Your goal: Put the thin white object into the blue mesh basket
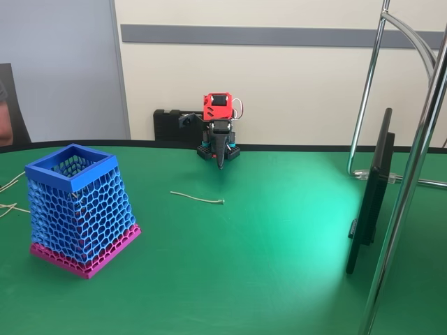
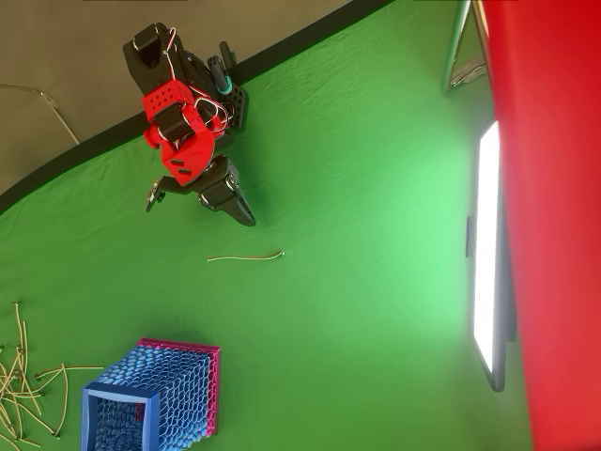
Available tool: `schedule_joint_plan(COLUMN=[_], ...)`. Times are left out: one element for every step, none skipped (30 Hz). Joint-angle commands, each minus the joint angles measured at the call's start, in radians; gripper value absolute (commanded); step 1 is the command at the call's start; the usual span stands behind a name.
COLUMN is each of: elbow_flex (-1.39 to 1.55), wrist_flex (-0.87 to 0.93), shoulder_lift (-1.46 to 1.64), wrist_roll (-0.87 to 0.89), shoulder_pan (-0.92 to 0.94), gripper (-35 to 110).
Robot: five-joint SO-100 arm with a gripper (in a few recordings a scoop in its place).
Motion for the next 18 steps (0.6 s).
schedule_joint_plan(elbow_flex=[-0.009,-0.011,-0.012,-0.014,-0.015,-0.020,-0.026,-0.035,-0.043,-0.054,-0.064,-0.074,-0.086,-0.097,-0.107,-0.118,-0.132,-0.150], wrist_flex=[-0.006,-0.006,-0.006,-0.008,-0.012,-0.015,-0.015,-0.017,-0.018,-0.020,-0.020,-0.020,-0.021,-0.023,-0.029,-0.035,-0.041,-0.044], shoulder_lift=[0.006,0.005,0.002,-0.005,-0.015,-0.029,-0.043,-0.054,-0.066,-0.080,-0.091,-0.104,-0.121,-0.140,-0.163,-0.187,-0.218,-0.252], wrist_roll=[-0.003,0.000,0.002,0.009,0.018,0.023,0.028,0.028,0.028,0.031,0.035,0.037,0.037,0.040,0.040,0.044,0.048,0.052], shoulder_pan=[-0.005,-0.005,-0.005,-0.002,0.003,0.008,0.011,0.011,0.011,0.011,0.009,0.006,0.005,0.003,0.002,0.000,-0.002,-0.002], gripper=[1,1,1,1,1,1,1,1,1,1,1,1,1,1,1,1,1,1])
